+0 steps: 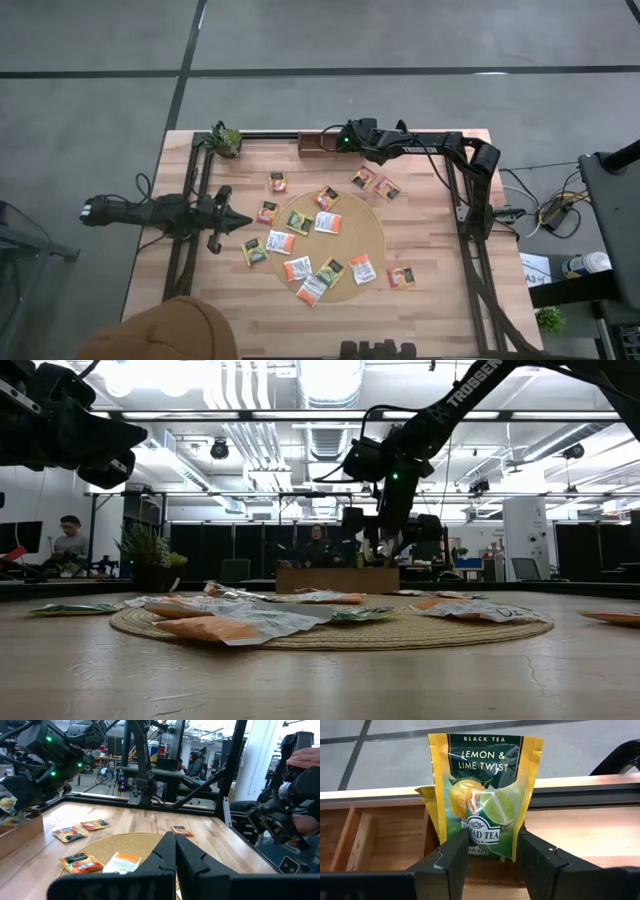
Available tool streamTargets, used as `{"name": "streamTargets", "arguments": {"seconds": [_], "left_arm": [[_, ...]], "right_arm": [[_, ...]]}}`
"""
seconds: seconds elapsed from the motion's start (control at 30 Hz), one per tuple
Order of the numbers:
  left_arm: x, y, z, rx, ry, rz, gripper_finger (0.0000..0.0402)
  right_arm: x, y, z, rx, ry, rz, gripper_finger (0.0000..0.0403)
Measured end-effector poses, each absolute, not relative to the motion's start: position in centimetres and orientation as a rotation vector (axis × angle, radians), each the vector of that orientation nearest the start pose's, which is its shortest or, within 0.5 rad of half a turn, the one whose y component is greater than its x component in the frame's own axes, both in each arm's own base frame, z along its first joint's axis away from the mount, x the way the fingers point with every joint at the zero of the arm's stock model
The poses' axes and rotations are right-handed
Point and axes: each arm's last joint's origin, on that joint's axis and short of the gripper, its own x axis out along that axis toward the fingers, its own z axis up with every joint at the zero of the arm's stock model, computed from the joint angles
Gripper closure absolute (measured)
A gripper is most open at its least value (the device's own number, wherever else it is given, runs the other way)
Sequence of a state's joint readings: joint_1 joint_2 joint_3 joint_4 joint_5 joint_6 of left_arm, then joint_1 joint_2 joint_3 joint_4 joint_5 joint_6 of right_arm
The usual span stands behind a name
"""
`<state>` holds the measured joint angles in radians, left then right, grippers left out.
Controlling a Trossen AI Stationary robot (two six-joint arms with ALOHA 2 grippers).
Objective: Pick & Place Tea
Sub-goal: Put the yellow tea bag into the right section of the wooden organizer, then put the bottom yellow tea bag into the right section of the wooden organizer
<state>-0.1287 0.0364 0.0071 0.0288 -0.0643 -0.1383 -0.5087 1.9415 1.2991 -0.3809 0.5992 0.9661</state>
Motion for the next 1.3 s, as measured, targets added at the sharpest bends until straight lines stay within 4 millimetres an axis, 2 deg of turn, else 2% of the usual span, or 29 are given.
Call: {"name": "streamTargets", "arguments": {"seconds": [0.37,0.73,0.93,1.3], "left_arm": [[9.9,-1.1,16.6,-0.138,0.005,-0.064,0.0402],[9.9,-1.1,16.6,-0.139,0.004,-0.064,0.0402],[9.9,-1.1,16.6,-0.138,0.005,-0.064,0.0402],[9.9,-1.1,16.6,-0.138,0.005,-0.065,0.0402]], "right_arm": [[34.2,-20.8,17.4,0.692,0.532,-1.343,0.0246],[34.1,-20.8,17.3,0.686,0.542,-1.35,0.0192],[34.1,-20.8,17.0,0.688,0.549,-1.356,0.0178],[34.8,-20.8,19.5,0.555,0.579,-1.261,0.0179]]}}
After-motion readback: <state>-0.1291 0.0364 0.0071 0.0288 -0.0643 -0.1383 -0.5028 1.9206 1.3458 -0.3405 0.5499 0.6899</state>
